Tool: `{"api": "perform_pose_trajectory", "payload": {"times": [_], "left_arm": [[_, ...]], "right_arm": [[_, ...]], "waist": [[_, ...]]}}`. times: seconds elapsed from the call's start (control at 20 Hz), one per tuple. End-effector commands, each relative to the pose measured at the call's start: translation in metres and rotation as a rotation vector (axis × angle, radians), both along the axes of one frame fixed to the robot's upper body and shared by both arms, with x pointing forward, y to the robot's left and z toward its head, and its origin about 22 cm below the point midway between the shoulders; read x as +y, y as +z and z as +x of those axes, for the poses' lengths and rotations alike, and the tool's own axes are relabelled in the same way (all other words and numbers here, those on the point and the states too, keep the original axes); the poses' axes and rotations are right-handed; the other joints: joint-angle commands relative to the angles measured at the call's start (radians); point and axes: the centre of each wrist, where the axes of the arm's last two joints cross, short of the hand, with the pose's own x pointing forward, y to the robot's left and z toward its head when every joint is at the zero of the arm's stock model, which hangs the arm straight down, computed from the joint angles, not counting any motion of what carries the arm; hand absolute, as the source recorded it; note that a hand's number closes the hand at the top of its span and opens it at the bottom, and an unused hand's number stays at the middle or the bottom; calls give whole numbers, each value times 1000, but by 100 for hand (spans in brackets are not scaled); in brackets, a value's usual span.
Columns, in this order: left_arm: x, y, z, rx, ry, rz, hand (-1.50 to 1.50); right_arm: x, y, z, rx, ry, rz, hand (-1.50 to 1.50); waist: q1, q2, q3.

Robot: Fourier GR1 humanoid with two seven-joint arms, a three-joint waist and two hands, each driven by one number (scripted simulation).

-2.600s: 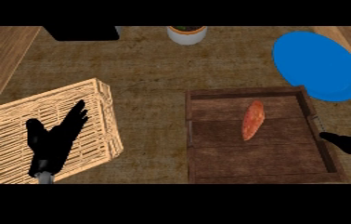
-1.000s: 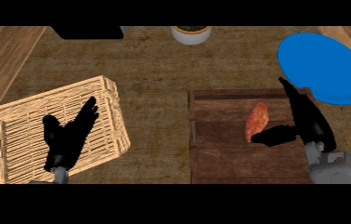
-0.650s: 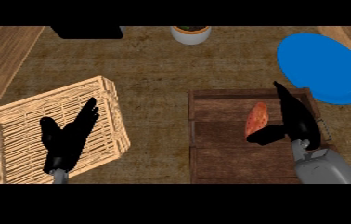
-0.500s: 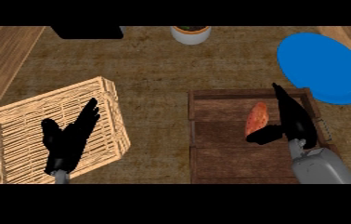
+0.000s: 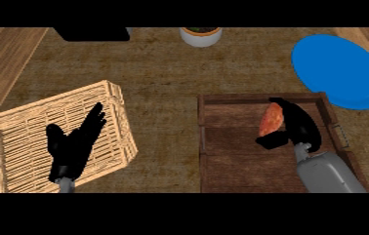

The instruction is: Pick the sweet potato from the tray and place it in the plate

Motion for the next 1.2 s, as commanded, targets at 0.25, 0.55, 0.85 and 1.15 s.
{"api": "perform_pose_trajectory", "payload": {"times": [0.25,0.55,0.85,1.15], "left_arm": [[-21,-17,-5,57,-3,-57,0],[-14,-9,6,35,-44,-69,0],[-36,2,12,-3,-118,-63,0],[-33,-3,10,22,-120,-66,0]], "right_arm": [[-4,-30,-4,-3,76,-103,150],[27,7,60,-65,-99,-164,150],[51,57,113,-206,-452,-213,150],[51,87,138,-556,-556,-384,150]], "waist": [[-6,12,-16],[28,22,-17],[120,57,-18],[105,48,-19]]}}
